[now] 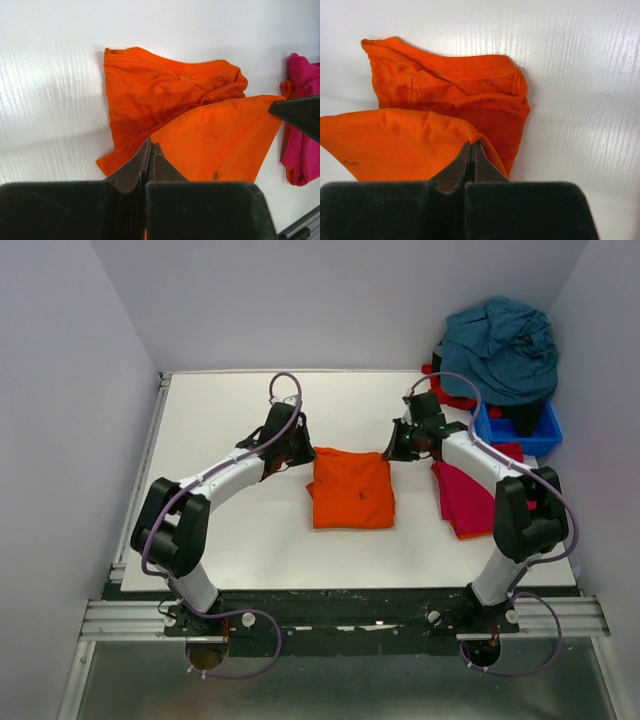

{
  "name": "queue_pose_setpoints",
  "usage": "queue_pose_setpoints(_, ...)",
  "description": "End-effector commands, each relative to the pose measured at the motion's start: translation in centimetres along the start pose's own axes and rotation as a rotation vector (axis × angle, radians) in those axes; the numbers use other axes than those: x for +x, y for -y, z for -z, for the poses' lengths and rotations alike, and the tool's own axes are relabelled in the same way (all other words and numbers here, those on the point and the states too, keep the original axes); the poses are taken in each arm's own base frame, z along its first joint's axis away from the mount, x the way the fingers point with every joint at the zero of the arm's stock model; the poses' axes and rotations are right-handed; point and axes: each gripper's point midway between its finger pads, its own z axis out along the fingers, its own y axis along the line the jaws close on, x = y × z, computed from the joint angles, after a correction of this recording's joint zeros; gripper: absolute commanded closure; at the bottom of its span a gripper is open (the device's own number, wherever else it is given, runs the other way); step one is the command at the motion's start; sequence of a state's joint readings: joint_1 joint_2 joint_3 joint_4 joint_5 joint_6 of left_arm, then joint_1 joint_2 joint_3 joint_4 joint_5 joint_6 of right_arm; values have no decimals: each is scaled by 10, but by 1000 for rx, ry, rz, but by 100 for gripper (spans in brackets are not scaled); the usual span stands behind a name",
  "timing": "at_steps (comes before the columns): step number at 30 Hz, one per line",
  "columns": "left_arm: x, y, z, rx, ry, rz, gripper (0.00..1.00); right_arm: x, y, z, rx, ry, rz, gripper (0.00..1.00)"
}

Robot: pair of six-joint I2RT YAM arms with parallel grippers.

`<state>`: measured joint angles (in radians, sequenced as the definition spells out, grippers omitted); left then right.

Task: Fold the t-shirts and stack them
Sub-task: Fold the long partially folded tshirt into a neat square

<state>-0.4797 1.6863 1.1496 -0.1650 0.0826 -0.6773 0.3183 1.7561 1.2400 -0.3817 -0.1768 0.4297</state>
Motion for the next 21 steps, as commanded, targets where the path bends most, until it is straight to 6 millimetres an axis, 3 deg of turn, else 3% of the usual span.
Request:
queue_pose_setpoints(1, -10, 5, 5, 30, 68, -27, 100, -8, 1, 15, 11, 46, -10, 99)
queue_pose_setpoints(14, -44, 14, -4, 55, 161, -61, 100, -28, 2, 19, 45, 74, -4, 99)
queue_pose_setpoints(21, -64, 12, -28, 79, 242, -43, 100, -49, 18, 1, 71, 75, -57, 99)
